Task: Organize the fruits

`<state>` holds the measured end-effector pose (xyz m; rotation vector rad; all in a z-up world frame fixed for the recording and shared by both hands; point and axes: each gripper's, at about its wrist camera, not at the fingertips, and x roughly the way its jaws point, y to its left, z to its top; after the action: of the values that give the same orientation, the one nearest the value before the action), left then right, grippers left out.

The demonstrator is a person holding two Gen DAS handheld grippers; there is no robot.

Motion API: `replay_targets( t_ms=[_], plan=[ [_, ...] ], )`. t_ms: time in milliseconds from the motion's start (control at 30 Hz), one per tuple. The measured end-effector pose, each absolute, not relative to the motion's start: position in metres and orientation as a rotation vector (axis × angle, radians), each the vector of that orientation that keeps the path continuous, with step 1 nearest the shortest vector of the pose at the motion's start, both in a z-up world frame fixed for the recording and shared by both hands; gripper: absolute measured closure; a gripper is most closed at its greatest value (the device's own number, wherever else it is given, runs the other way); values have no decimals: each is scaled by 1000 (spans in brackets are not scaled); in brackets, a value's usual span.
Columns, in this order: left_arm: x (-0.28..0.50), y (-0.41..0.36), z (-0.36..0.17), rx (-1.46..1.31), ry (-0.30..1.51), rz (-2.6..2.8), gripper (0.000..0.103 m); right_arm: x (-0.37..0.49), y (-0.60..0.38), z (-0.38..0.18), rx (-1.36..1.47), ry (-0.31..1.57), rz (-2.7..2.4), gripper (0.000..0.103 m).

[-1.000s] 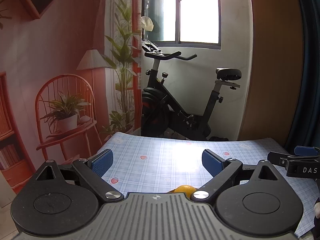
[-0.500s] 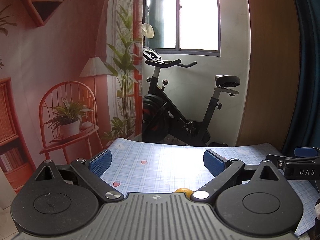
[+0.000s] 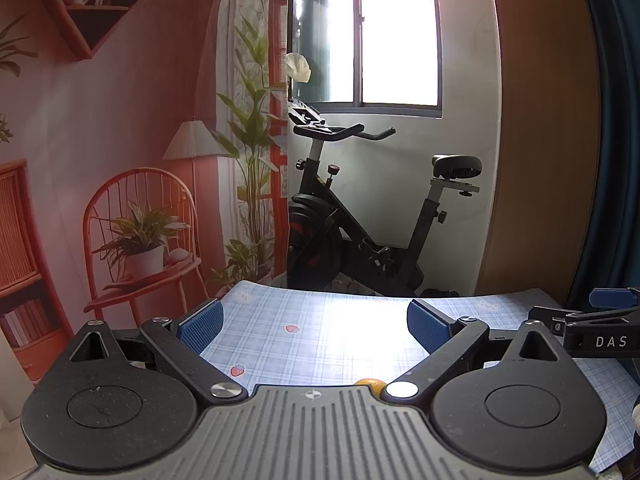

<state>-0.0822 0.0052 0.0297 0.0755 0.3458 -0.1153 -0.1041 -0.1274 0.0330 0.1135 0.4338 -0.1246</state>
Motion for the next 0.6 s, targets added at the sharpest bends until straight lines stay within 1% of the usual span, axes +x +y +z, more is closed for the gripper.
replay_targets(
  t_ms=[600],
  plan=[
    [-85, 8, 31, 87, 328, -132, 3, -106, -135, 33, 142, 438, -124, 0]
  ],
)
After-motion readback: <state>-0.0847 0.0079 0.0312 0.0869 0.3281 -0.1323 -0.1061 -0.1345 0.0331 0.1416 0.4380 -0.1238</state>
